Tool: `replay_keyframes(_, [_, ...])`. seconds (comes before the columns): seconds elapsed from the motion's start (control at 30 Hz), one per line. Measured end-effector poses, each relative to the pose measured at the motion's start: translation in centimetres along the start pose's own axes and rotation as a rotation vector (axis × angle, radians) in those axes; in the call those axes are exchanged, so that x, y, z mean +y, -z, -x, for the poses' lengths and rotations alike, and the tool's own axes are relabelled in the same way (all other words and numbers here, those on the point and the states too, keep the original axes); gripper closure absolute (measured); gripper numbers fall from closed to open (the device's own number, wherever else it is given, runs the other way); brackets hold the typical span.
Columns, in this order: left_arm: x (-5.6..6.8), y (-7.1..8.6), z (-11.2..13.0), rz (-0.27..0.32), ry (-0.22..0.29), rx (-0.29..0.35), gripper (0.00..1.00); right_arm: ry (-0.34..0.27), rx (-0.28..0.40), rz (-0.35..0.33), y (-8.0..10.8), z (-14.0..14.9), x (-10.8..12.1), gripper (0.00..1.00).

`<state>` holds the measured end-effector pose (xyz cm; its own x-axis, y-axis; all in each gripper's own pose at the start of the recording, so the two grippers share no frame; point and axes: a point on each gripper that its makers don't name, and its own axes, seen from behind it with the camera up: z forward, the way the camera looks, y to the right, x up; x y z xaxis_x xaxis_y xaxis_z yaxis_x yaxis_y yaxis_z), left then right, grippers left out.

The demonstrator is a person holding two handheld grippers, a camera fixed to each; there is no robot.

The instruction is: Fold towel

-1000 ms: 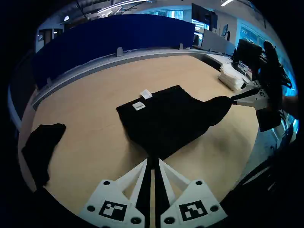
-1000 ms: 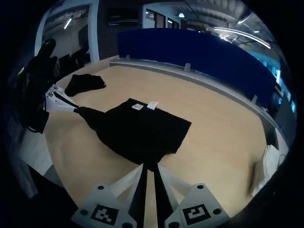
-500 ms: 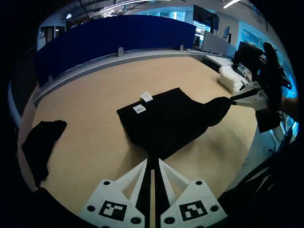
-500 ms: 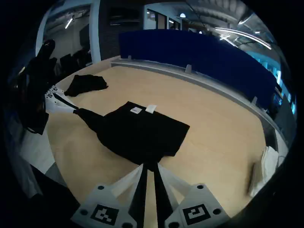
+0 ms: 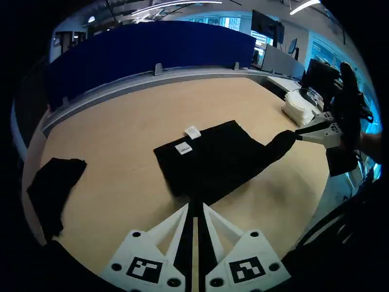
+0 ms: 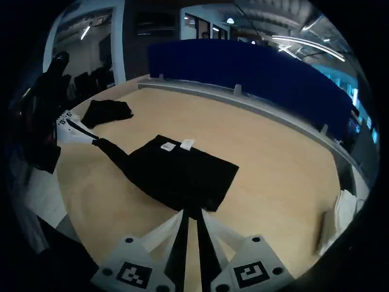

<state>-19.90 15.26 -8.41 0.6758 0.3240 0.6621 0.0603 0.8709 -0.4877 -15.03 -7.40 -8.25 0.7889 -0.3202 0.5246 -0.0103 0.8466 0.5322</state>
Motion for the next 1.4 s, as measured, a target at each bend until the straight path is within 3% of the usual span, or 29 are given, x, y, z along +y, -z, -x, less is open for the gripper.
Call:
replay_keyframes(0.77, [-4.1, -6.4, -4.4, -0.021, -0.004, -0.001, 0.94, -0.017, -0.018, 0.042, -7.4, -3.2, 5.3, 0.88])
replay_keyframes(1.4, [-5.4, -11.9, -3.8, -0.010, 0.002, -0.017, 0.94, -0.081, -0.075, 0.066, -12.0, -1.5, 7.0, 0.89])
